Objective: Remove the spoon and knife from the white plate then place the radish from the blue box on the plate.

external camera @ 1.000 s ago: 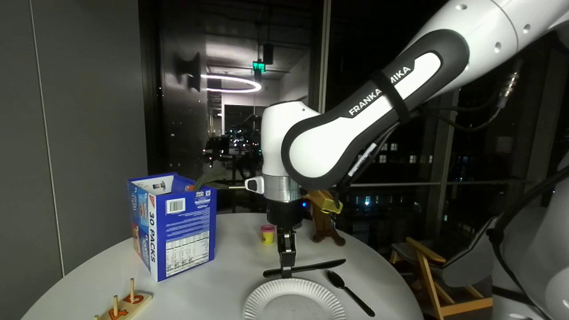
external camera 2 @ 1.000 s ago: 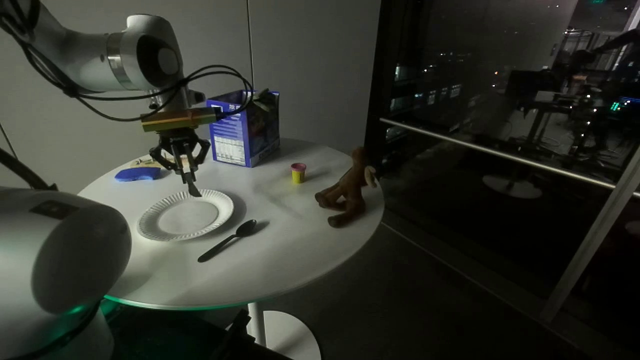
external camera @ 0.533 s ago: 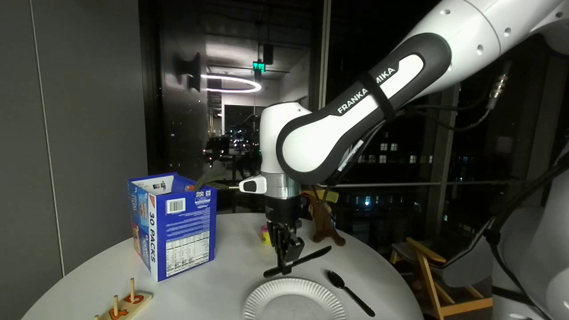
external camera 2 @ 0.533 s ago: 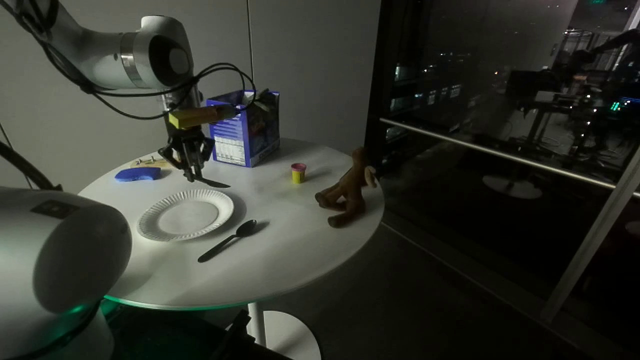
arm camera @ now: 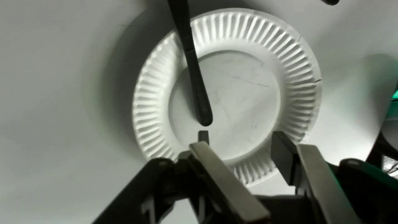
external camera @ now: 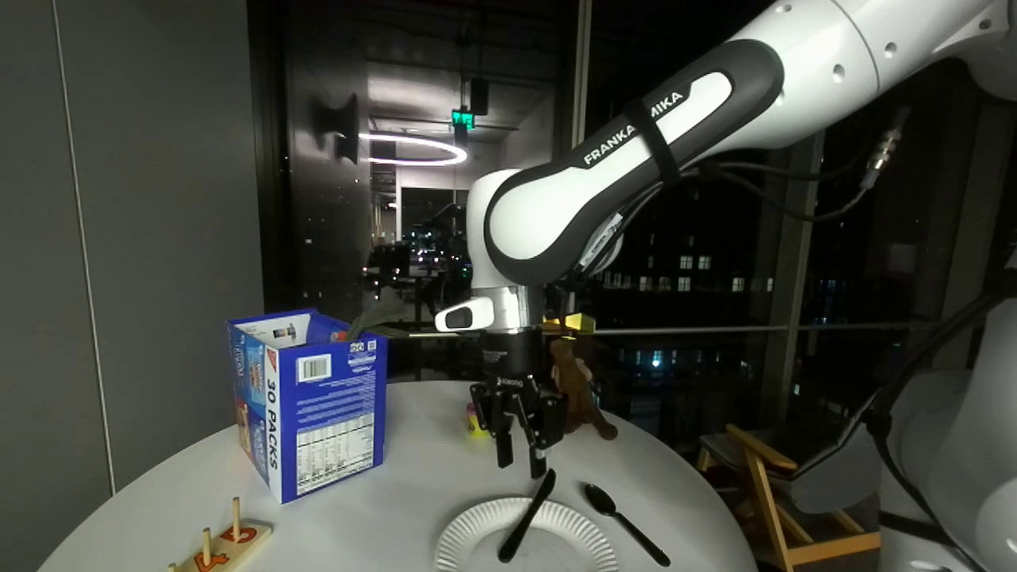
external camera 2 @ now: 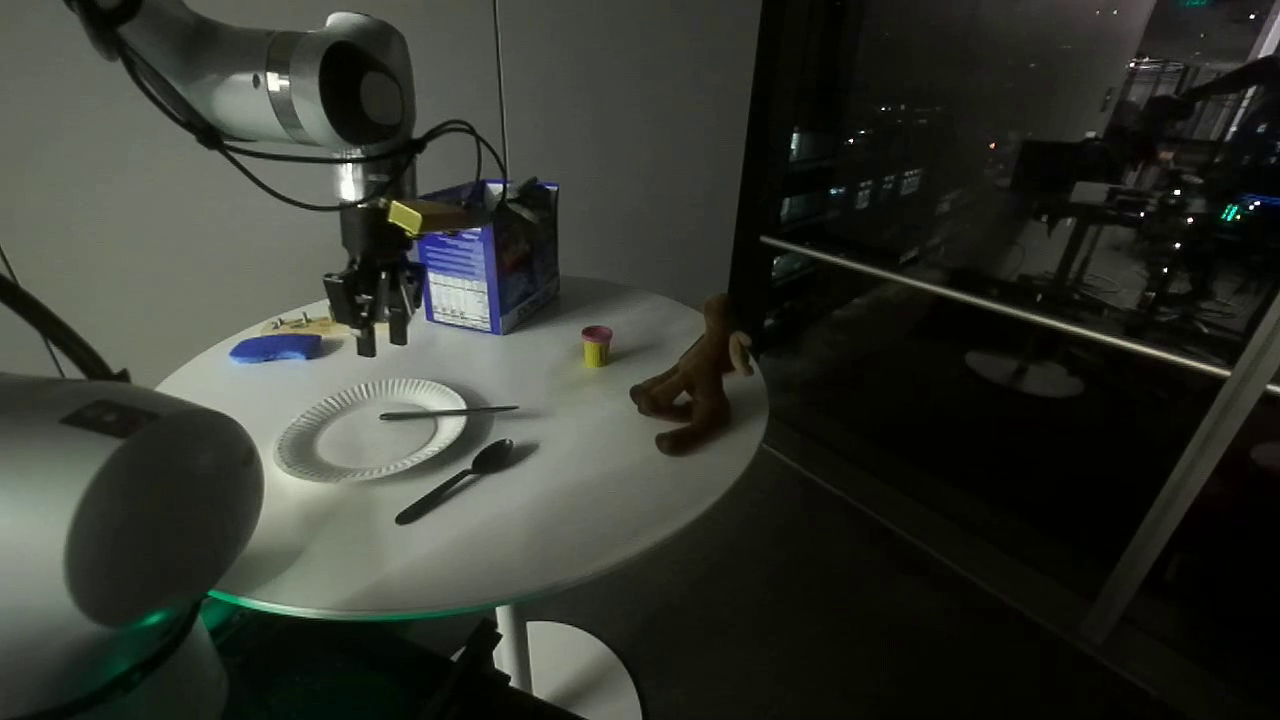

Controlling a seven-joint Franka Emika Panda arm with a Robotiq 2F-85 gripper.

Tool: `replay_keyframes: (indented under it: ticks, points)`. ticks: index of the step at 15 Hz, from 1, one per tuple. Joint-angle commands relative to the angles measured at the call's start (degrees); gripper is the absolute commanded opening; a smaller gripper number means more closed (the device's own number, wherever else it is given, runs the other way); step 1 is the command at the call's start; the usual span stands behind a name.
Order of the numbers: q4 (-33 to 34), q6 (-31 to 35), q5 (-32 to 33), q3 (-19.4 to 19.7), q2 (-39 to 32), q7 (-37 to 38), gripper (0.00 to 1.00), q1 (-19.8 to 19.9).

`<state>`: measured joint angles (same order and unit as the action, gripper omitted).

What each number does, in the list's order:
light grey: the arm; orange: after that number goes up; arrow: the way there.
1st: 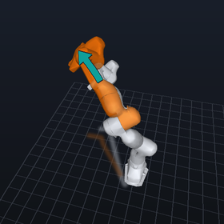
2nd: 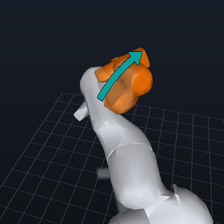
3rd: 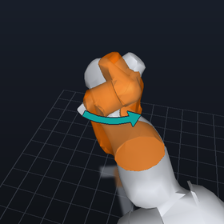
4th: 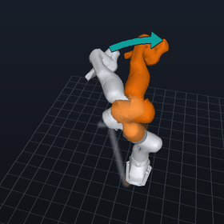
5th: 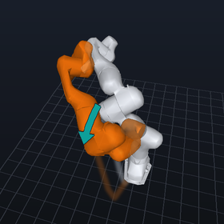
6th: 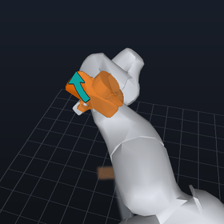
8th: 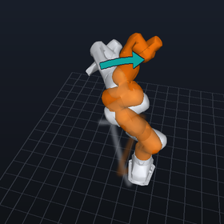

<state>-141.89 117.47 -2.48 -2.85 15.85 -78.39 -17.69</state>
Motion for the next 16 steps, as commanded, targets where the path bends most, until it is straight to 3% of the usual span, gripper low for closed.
replay_keyframes:
  ticks: [1,2,3,6,11,12,16]
  points:
    - [3.01,-4.93,1.06,-2.04,-0.53,6.25,0.88,2.73]
    - [2.82,-3.63,0.33,-2.25,-0.16,9.42,0.96,3.17]
    - [1.43,-3.20,-0.19,-1.70,-0.15,4.26,0.78,2.41]
    - [1.83,-3.21,-0.12,-1.95,-0.16,7.73,0.96,3.06]
    - [1.86,-3.21,-0.11,-2.03,-0.16,8.53,0.99,3.06]
    - [1.58,-1.10,-2.05,-1.47,-0.63,7.61,1.00,2.91]
    - [-6.97,11.01,-20.19,-1.93,-0.55,7.87,1.00,-0.40]
